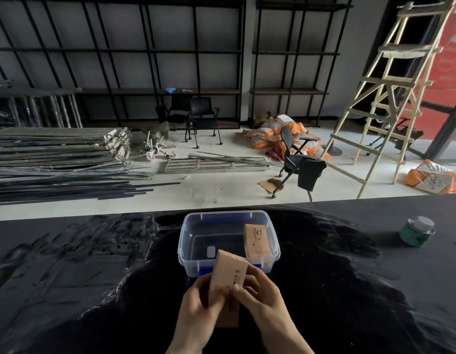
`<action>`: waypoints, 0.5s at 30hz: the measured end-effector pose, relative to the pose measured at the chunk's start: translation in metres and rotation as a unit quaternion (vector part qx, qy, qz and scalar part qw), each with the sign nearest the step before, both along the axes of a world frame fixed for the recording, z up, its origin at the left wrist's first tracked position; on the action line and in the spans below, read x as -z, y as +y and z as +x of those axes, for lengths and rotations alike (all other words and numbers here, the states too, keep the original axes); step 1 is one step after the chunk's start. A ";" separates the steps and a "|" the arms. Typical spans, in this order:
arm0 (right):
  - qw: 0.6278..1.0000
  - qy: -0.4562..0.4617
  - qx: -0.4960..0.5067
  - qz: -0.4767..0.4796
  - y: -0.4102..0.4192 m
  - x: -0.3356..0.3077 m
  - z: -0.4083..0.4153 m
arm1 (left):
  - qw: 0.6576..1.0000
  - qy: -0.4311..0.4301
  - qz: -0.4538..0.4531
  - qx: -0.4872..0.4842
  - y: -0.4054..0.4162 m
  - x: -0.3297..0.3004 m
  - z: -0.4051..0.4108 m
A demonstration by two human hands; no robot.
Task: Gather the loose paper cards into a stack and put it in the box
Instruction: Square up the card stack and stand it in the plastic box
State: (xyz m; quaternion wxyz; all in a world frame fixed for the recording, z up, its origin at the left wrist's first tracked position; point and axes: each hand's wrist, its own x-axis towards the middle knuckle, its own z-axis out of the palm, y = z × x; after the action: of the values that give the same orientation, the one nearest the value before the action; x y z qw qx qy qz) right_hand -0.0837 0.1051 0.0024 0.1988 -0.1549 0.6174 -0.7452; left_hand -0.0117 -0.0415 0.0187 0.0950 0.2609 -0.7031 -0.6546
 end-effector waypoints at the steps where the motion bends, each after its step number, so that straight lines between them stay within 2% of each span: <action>1: 1.000 0.003 0.005 -0.003 0.000 -0.003 -0.001 | 1.000 -0.001 0.028 -0.005 0.001 -0.002 0.000; 7: 0.998 0.035 0.017 0.046 -0.003 -0.014 0.000 | 0.990 -0.007 0.137 -0.010 -0.002 -0.011 0.000; 10: 0.994 0.049 0.029 0.091 -0.009 -0.019 -0.002 | 0.991 0.008 0.134 -0.017 -0.005 -0.015 0.001; 12: 0.984 0.095 0.049 0.143 -0.015 -0.022 -0.002 | 0.992 0.016 0.121 -0.023 -0.007 -0.020 0.001; 14: 0.943 0.216 0.107 0.230 -0.018 -0.024 -0.002 | 0.991 0.029 0.117 -0.056 -0.012 -0.024 0.000; 15: 0.901 0.299 0.123 0.288 -0.018 -0.025 -0.002 | 0.989 0.034 0.115 -0.082 -0.014 -0.026 -0.001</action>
State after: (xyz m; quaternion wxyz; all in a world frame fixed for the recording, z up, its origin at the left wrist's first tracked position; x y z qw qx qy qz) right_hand -0.0862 0.0869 0.0278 -0.0527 -0.2297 0.8494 -0.4721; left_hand -0.0125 -0.0560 0.0443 0.1410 0.3046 -0.5958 -0.7296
